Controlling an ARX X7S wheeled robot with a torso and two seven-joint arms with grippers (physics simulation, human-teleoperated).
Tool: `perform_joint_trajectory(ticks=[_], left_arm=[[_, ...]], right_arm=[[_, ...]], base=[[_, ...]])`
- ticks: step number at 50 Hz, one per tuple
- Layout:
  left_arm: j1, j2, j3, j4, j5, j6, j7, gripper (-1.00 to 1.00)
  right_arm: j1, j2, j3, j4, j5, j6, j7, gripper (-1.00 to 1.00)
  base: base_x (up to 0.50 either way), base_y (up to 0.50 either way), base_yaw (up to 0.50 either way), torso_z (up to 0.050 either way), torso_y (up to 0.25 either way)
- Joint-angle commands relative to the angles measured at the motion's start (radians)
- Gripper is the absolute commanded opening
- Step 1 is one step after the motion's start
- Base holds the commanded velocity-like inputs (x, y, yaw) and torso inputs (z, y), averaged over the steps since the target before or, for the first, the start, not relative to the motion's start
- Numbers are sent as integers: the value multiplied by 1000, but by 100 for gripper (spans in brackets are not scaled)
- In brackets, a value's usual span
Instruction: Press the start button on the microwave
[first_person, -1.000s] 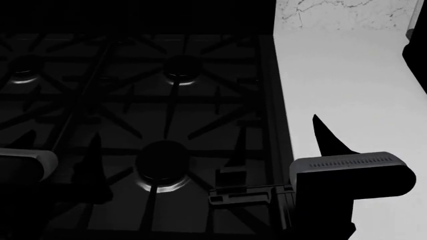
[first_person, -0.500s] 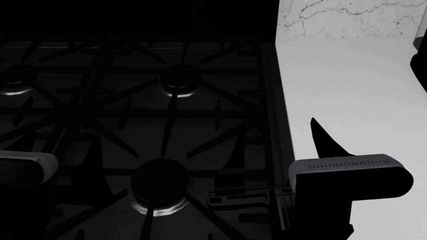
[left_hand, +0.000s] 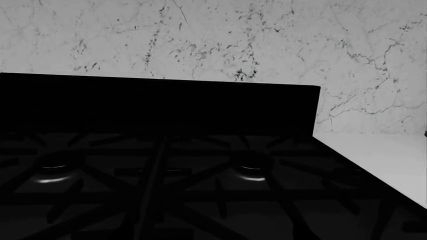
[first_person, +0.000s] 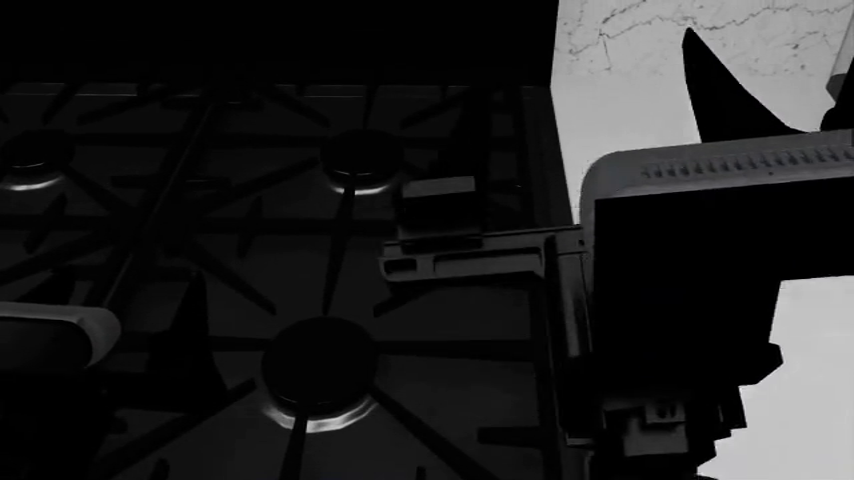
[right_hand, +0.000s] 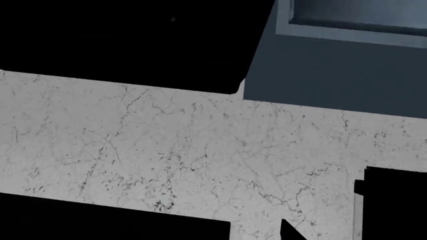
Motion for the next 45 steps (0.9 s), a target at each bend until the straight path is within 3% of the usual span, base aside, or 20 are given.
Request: perform_joint_trajectory(ticks=[1,5,11,30,43,44,45], left_arm=[[2,-7,-1,-3,-11,4,1,100],[0,-10,3,-2,-14,3,2,100],[-7,-15,6,0,-17,-5,-1,100],[-9,-37,27,32,-15,-7,-7,100],[-1,-42,36,23,-13,12,-5,100],[-2,-42,37,22,-14,12,-6,100],[-3,-42,38,22,-14,11,-7,100]], right_arm=[[507,48,186,8,646,370,367,100],[657,84,174,117,845,360,522,100],[768,107,144,182,845,320,491,100],[1105,122,-154,705,464,61,123,100],[1224,76,-235,961,364,-24,31,100],[1231,71,-233,979,364,-24,31,-100],[1238,66,-233,998,362,-26,29,-100]], base=[[0,0,0,0,0],[0,0,0,0,0],[0,0,0,0,0],[0,0,0,0,0],[0,0,0,0,0],[0,0,0,0,0],[0,0,0,0,0]])
